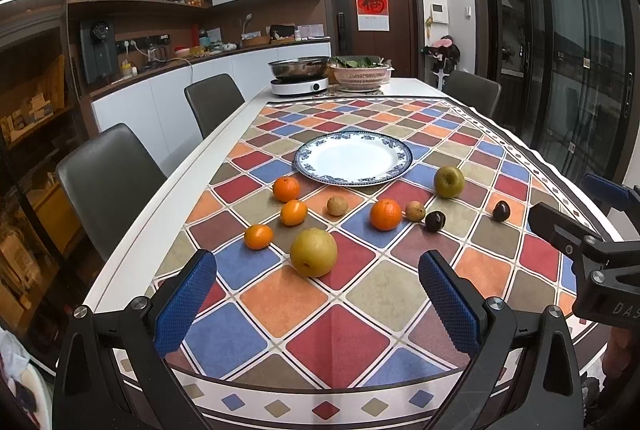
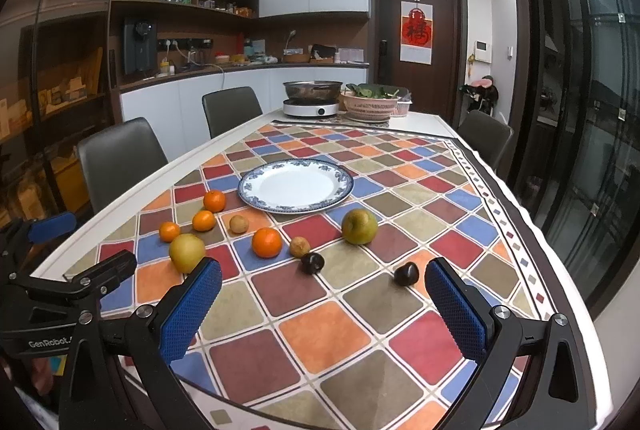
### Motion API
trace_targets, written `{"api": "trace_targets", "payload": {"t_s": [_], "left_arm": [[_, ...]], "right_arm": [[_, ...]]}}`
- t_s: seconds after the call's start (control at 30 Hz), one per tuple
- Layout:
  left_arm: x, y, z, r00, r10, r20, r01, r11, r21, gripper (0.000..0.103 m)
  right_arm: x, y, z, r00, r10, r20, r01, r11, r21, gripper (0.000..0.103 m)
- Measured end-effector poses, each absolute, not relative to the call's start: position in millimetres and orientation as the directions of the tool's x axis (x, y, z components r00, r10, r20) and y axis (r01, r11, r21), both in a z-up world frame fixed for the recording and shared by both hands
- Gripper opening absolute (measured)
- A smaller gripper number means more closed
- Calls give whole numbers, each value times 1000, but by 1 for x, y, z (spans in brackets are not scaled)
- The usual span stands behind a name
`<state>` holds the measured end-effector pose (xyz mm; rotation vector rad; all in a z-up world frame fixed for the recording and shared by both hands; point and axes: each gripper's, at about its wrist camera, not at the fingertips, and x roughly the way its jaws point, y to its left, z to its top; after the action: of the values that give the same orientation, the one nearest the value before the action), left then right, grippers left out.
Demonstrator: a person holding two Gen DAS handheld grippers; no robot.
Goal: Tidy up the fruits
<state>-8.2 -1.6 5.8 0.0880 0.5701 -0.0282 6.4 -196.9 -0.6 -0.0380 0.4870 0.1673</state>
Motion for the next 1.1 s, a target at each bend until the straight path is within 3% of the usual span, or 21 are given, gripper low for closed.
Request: {"api": "trace_targets", "payload": {"t_s": [0.47,0.77,1.1], "left_arm": [[13,-2,-6,829,15,-559,53,993,105,103],[42,4,-15,796,-37,-604,95,993,64,102],[78,13,-36,762,-53,-645,121,991,62,84]], "right_arm": [[31,-193,-14,836,167,-522,-197,980,-2,102],[62,-184,-26,800,204,-565,-240,971,10,102],[101,-173,-42,759,215,-614,-256,966,22,93]]}}
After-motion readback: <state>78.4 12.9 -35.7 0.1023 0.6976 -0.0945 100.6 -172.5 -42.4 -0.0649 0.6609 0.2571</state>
